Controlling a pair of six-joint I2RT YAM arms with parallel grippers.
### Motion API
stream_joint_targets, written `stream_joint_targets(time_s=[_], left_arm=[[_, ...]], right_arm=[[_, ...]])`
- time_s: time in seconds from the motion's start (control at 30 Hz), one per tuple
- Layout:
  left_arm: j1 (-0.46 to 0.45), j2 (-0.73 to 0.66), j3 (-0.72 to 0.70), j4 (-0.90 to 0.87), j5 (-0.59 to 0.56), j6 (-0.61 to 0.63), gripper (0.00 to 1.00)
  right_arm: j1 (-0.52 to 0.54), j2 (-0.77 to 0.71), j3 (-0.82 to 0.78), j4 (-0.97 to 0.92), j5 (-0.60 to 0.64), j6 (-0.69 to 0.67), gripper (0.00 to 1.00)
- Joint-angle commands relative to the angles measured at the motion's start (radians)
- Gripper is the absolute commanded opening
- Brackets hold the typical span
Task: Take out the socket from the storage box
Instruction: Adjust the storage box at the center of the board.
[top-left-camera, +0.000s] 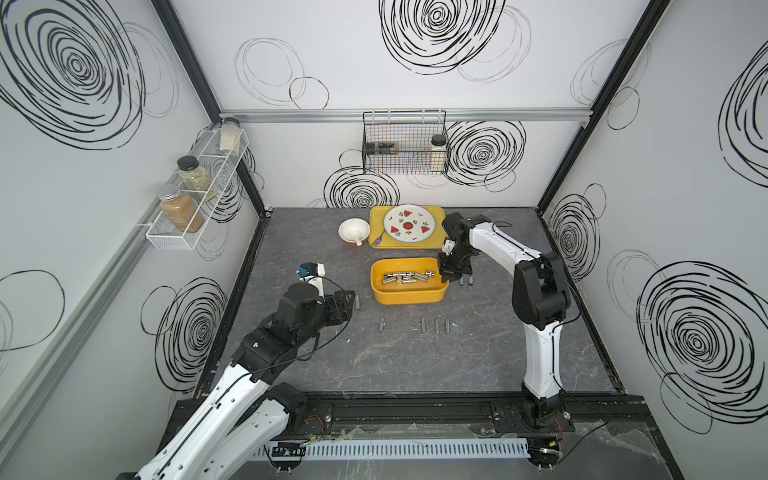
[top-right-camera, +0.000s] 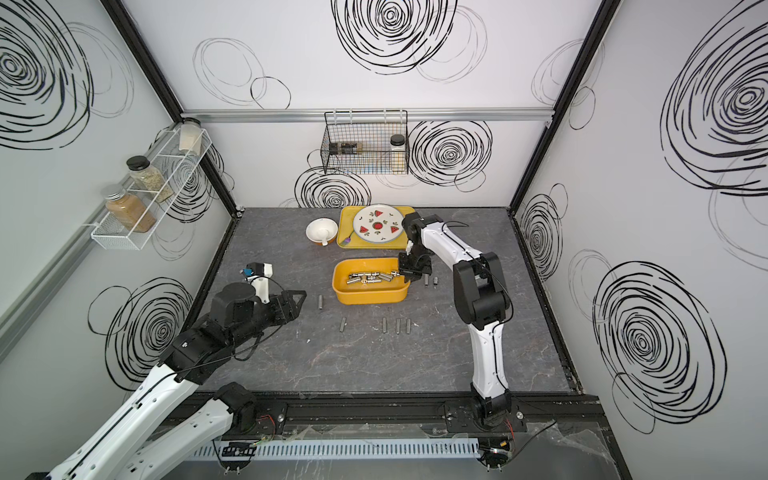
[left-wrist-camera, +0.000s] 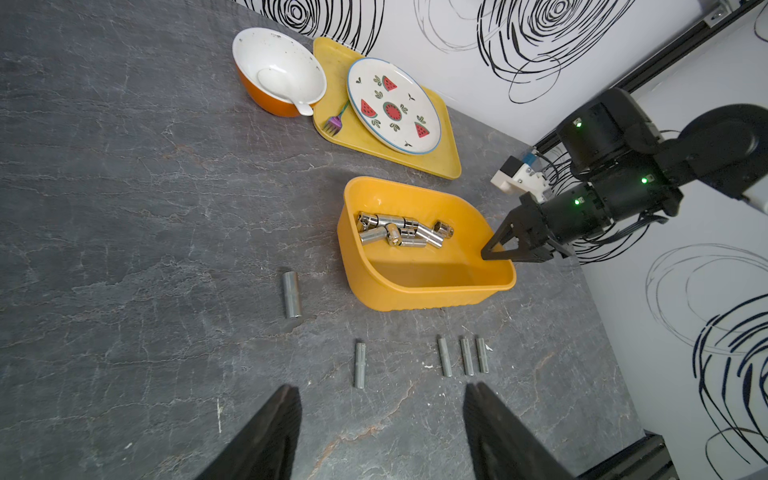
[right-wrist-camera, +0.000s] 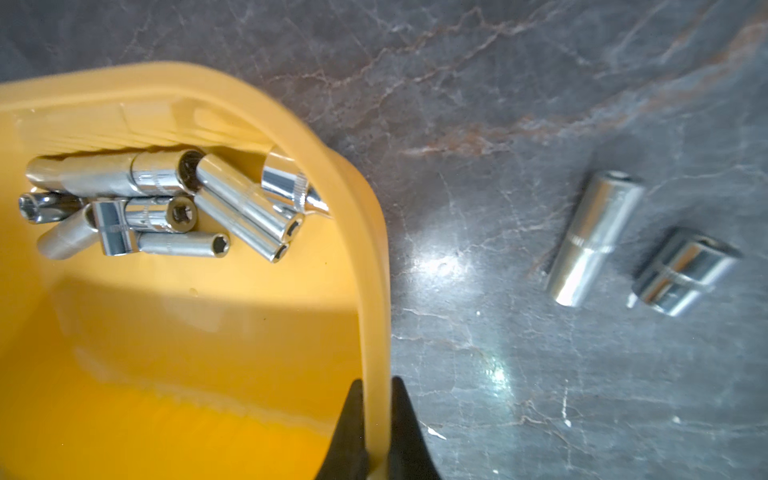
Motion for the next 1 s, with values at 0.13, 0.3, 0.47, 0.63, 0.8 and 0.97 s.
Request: stream_joint_targets(time_s=[0.13, 0.3, 0.47, 0.63, 0.8, 0.97], left_arm=[[-0.006, 0.005, -0.004, 0.032, -0.008, 0.014, 0.7], [-0.006, 0.008, -0.004, 0.032, -0.009, 0.012, 0.7], [-0.007, 0.009, -0.004, 0.033, -0.011, 0.011, 0.7], [-0.006, 0.008, -0.004, 0.031, -0.016, 0.01, 0.7], [-0.007, 0.011, -0.004, 0.031, -0.019, 0.009, 0.7], [-0.006, 0.014, -0.004, 0.031, -0.02, 0.008, 0.69]], right_arm=[[-0.001, -0.054, -0.12, 0.077, -0.019, 0.014, 0.0], [-0.001, -0.07, -0.159, 0.105, -0.025, 0.007, 0.04], [-0.001, -0.073, -0.185, 0.122, -0.037, 0.006, 0.1], [-0.001, -0.072, -0.196, 0.136, -0.044, 0.002, 0.12], [-0.001, -0.07, -0.198, 0.144, -0.056, -0.001, 0.15], [-0.001, -0.091, -0.19, 0.144, -0.022, -0.009, 0.21]])
